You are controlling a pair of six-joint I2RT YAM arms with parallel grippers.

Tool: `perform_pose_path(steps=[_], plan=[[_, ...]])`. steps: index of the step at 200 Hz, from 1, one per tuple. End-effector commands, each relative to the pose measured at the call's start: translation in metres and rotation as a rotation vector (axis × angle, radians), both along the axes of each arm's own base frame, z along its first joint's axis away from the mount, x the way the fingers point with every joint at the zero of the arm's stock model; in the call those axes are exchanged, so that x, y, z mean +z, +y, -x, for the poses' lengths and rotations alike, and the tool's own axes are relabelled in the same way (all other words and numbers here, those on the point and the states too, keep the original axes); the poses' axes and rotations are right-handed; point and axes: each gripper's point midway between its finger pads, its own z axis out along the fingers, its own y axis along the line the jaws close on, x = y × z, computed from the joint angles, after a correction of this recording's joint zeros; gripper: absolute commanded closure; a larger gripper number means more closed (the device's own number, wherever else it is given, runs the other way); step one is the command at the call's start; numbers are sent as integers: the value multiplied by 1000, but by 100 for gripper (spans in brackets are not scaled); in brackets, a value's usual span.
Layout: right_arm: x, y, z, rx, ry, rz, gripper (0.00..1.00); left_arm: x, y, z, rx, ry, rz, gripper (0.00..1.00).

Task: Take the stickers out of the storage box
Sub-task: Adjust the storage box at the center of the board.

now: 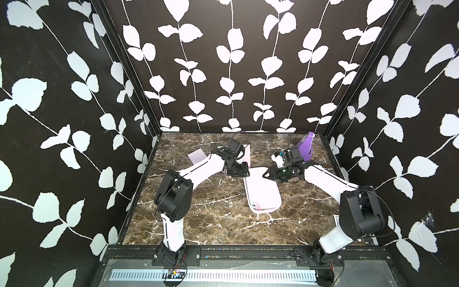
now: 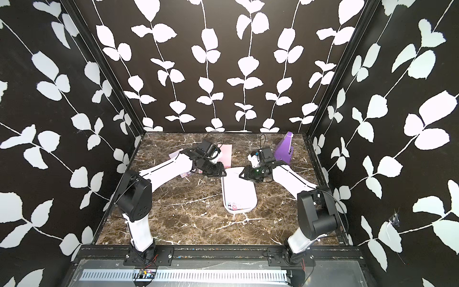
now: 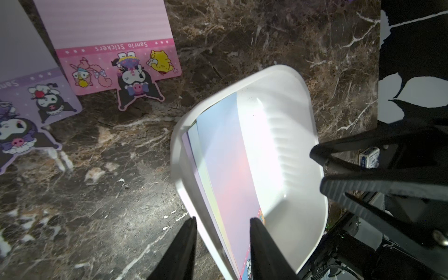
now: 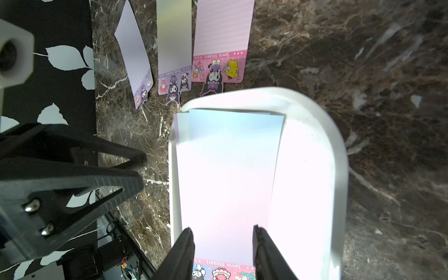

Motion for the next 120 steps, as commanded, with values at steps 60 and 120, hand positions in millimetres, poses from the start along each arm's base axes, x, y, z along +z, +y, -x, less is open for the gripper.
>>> perform_pose_path(steps=[60,120], plan=[[-12,4,10,6,10,-43,58,-2,-3,-2,6,-14,-34,60],[-29,12,16,17,34,-17,53,-13,-8,-3,3,-13,-62,60]])
